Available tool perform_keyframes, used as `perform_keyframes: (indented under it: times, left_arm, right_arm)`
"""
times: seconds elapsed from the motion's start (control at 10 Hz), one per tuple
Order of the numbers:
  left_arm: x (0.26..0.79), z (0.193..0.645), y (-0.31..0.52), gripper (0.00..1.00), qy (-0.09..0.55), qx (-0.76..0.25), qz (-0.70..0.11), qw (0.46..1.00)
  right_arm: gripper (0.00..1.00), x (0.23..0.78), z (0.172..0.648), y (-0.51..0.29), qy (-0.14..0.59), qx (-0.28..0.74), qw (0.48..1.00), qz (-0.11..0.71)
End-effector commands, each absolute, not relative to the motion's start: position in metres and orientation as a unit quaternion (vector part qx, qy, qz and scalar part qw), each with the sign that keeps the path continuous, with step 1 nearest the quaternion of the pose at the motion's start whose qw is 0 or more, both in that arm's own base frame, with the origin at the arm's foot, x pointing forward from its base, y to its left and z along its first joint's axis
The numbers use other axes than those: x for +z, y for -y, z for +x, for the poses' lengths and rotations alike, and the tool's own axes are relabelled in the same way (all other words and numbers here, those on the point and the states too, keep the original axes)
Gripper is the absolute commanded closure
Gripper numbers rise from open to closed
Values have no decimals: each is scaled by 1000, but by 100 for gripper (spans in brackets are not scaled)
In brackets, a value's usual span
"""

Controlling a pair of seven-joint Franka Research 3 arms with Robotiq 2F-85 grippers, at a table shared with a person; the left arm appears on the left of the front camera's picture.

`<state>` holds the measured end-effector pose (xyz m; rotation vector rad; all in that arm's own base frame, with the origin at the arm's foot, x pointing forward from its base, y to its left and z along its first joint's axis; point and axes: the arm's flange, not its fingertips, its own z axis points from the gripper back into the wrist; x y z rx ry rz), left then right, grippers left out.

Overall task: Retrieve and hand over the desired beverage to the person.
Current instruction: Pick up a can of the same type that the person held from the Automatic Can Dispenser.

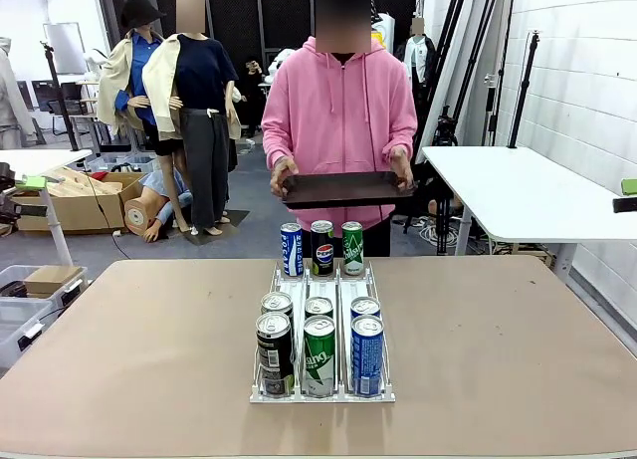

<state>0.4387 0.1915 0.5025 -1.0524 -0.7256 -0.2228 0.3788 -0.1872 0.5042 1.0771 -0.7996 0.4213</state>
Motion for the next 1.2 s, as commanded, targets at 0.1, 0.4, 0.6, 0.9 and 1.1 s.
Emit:
perform_keyframes:
  times: [0.1, 0.4, 0.6, 0.9, 1.1]
  left_arm:
    - [504, 438, -192, 0, 338, -100, -493, 796]
    - [504, 438, -192, 0, 338, -100, -493, 796]
    - [504, 438, -192, 0, 338, -100, -493, 796]
    - [504, 438, -192, 0, 338, -100, -493, 796]
    - [504, 438, -192, 0, 338, -100, -493, 796]
  right_arm:
    - [0, 504, 378, 186, 369, 195, 761, 497]
    - [0, 504, 378, 186, 369, 195, 761, 497]
    - [0, 504, 378, 186, 369, 195, 761, 497]
    - [0, 504, 378, 186, 369, 195, 761, 497]
    - [0, 504, 378, 186, 369, 195, 761, 497]
